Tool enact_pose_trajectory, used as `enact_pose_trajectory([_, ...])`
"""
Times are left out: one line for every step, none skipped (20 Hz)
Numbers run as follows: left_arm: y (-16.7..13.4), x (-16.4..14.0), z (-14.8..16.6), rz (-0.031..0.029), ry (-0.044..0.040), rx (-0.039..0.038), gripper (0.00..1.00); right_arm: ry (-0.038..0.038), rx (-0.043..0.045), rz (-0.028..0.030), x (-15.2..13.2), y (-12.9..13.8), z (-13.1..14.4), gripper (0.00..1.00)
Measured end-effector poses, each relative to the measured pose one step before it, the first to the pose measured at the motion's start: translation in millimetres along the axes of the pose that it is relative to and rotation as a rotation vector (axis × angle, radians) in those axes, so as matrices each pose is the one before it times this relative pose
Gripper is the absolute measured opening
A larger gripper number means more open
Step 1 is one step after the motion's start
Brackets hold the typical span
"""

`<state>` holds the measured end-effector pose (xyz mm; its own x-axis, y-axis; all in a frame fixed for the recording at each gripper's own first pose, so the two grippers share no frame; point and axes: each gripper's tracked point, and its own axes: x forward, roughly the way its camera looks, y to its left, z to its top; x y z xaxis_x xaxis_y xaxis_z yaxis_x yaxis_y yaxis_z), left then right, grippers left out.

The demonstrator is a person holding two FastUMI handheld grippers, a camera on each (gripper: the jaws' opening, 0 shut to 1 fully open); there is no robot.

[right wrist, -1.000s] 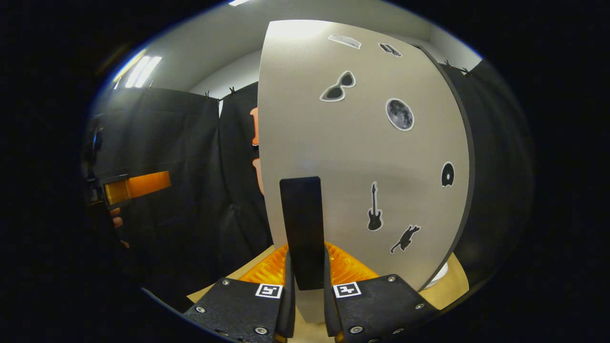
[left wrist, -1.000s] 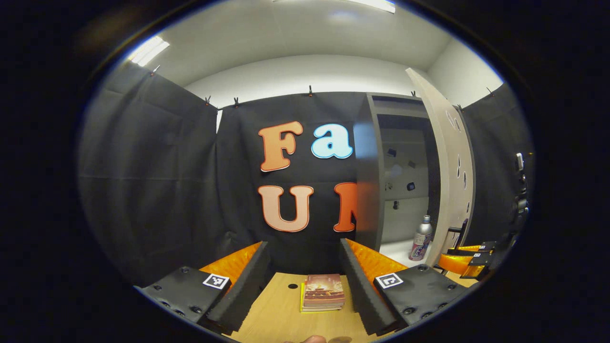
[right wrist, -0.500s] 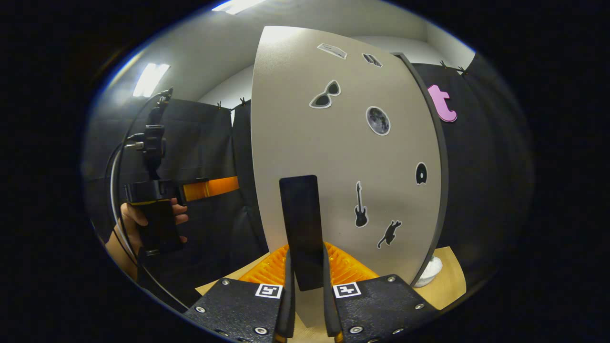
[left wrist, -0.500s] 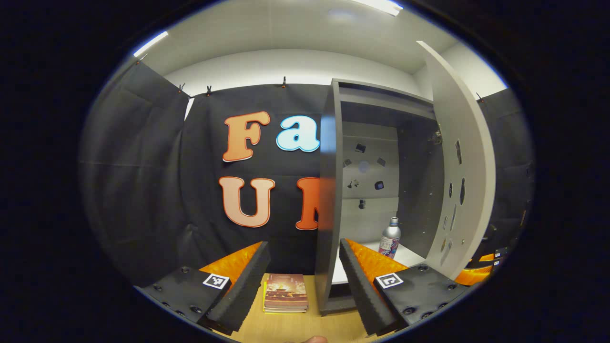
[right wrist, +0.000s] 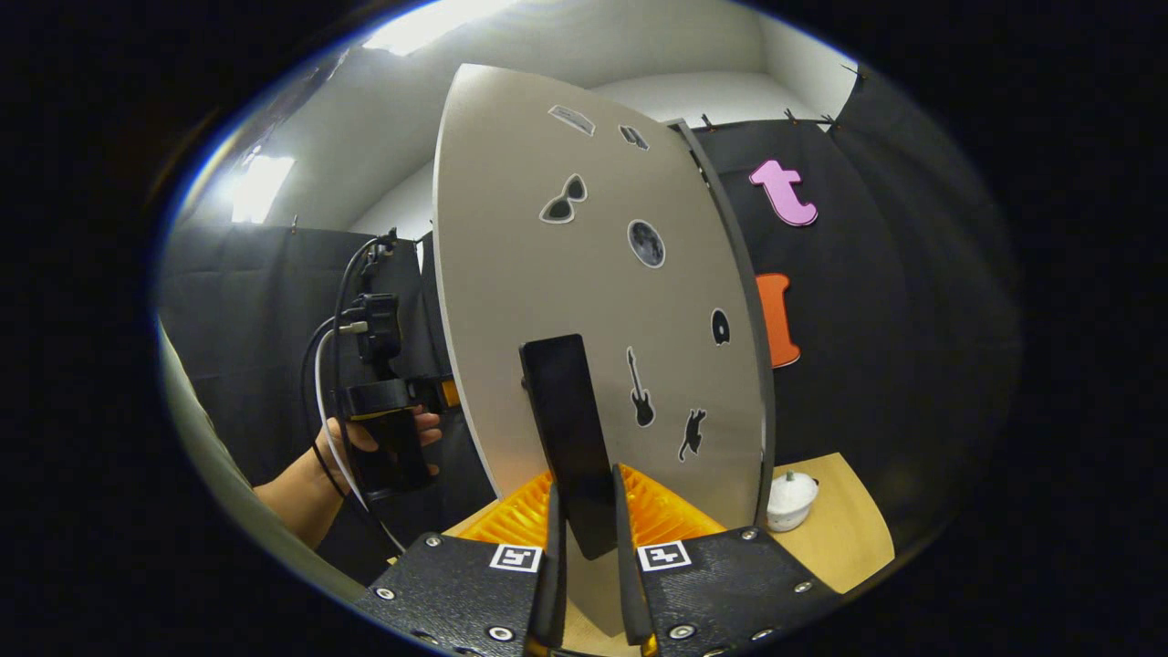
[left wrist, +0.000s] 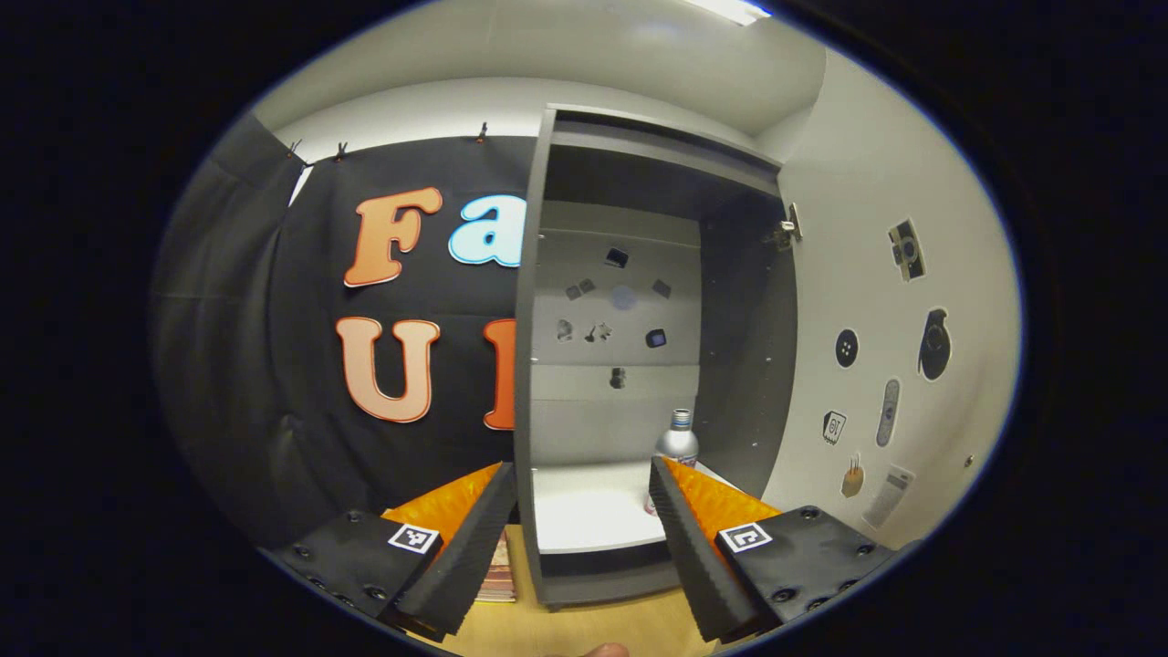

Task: Open the cabinet door with the right hand, grasp the bottle in the cabinet with the left hand and place it on the coaster, then close the cabinet door with the right hand.

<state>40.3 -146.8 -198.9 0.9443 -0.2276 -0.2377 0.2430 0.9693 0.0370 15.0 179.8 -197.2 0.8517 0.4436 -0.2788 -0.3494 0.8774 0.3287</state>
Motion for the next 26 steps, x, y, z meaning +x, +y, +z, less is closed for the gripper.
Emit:
enact_pose_trajectory([-10.13, 7.29, -2.59, -0.01280, 0.00251, 0.00070, 0.96, -0.00040, -0.00085, -0.00598, -2.25, -2.36, 0.62, 0.24])
enact_pose_trajectory([-9.16, 7.29, -3.50, -0.01380, 0.00333, -0.00106, 0.94, 0.00243, 0.00187, -0.00562, -0.87, -2.48, -0.08, 0.24])
enact_pose_trajectory([-9.69, 8.46, -5.16, -0.01361, 0.00589, -0.00210, 0.92, -0.00341, 0.00812, -0.00751, -1.31, -2.15, 1.05, 0.24])
enact_pose_trajectory([-8.55, 6.50, -3.21, -0.01118, 0.00295, -0.00151, 0.92, -0.00411, 0.00879, -0.00856, -0.75, -2.01, 0.18, 0.24])
enact_pose_trajectory([-7.16, 7.10, -3.92, -0.00965, 0.00294, -0.00142, 0.96, -0.00904, 0.00951, -0.00992, -0.77, -1.46, 1.44, 0.24])
enact_pose_trajectory([-7.89, 7.82, -3.68, -0.01164, 0.00159, -0.00104, 1.00, -0.00780, 0.00652, -0.01243, 0.34, -2.59, -0.09, 0.24])
enact_pose_trajectory([-6.99, 8.09, -5.15, -0.00742, 0.00388, 0.00012, 0.96, -0.01013, 0.00503, -0.00696, 0.54, -1.02, 0.98, 0.24])
enact_pose_trajectory([-6.41, 7.55, -4.54, -0.00773, 0.00293, 0.00219, 0.96, -0.00275, 0.00670, -0.00395, 0.66, -0.99, 0.08, 0.24])
enact_pose_trajectory([-5.00, 8.36, -4.48, -0.00260, 0.00645, 0.00217, 0.92, -0.00316, 0.00467, -0.00134, -0.29, -0.41, 0.15, 0.24])
enact_pose_trajectory([-5.18, 9.36, -4.44, -0.00487, 0.00405, -0.00009, 0.92, -0.00130, -0.01128, 0.00303, 0.73, -0.15, -0.41, 0.23])
enact_pose_trajectory([-4.27, 8.90, -5.01, -0.00004, 0.00660, -0.00124, 0.92, -0.00349, -0.01281, 0.00505, -0.38, -0.36, 0.50, 0.23])
enact_pose_trajectory([-3.51, 6.71, -4.09, -0.00096, 0.00730, 0.00164, 0.92, 0.00212, -0.01153, 0.00902, 0.92, -0.76, 0.00, 0.24])
enact_pose_trajectory([-2.01, 8.11, -4.51, 0.00453, 0.00815, 0.00573, 0.92, 0.00039, -0.00531, 0.00939, -0.45, -0.21, -0.12, 0.23])
enact_pose_trajectory([-1.39, 6.05, -3.04, 0.00316, 0.00694, 0.00283, 0.92, 0.00173, -0.00298, 0.01084, -0.79, -0.20, -0.38, 0.23])
enact_pose_trajectory([-4.15, 7.38, -2.90, -0.00783, 0.00428, 0.00034, 0.92, 0.00094, -0.00066, 0.00960, -0.56, 0.18, 0.76, 0.23])
enact_pose_trajectory([-1.84, 7.09, -2.42, 0.00187, 0.00370, -0.00264, 0.96, -0.00005, -0.00038, 0.00814, -0.40, -0.33, -0.24, 0.23])
enact_pose_trajectory([-2.04, 7.77, -1.45, -0.00327, -0.00361, -0.00393, 0.92, 0.00042, 0.00082, 0.00732, 0.02, 0.03, 0.18, 0.23])
enact_pose_trajectory([-0.79, 6.62, -3.38, 0.00402, 0.00589, -0.00447, 0.92, -0.00024, 0.00875, 0.00642, -0.03, -0.36, -0.27, 0.25])
enact_pose_trajectory([-1.53, 8.89, -4.58, -0.00246, -0.00296, -0.00849, 0.92, 0.00468, 0.01326, 0.00303, 0.35, -0.37, -1.77, 0.25])
enact_pose_trajectory([-1.49, 8.66, -4.91, 0.00040, 0.00517, -0.00807, 1.00, 0.00818, 0.01217, -0.00246, -0.64, -1.49, -2.96, 0.28])
enact_pose_trajectory([-1.93, 8.09, -5.37, -0.00339, 0.00349, -0.01032, 0.96, 0.01462, 0.00101, -0.01345, 0.29, -3.83, -5.37, 0.29])
enact_pose_trajectory([-0.02, 7.04, -4.52, 0.00555, 0.00417, -0.00427, 0.96, 0.02523, -0.00917, -0.01445, 2.13, -5.00, -6.15, 0.31])
enact_pose_trajectory([4.16, 4.22, -2.52, 0.01497, 0.00208, 0.00200, 0.96, -0.02199, 0.00546, -0.00222, -2.94, -1.73, 6.12, 0.33])
enact_pose_trajectory([4.48, 7.79, -2.94, 0.02358, 0.00043, 0.00462, 0.96, -0.00315, 0.00375, -0.00362, 0.45, -1.67, 2.16, 0.30])
enact_pose_trajectory([0.72, 10.79, -5.21, 0.01097, 0.00275, 0.00166, 0.96, 0.01386, -0.00187, -0.00998, 1.24, -4.88, -2.24, 0.34])
enact_pose_trajectory([-0.46, 5.66, -3.34, 0.00238, -0.00191, -0.00532, 0.96, -0.00171, 0.00143, -0.00412, 2.48, -4.45, 0.26, 0.41])
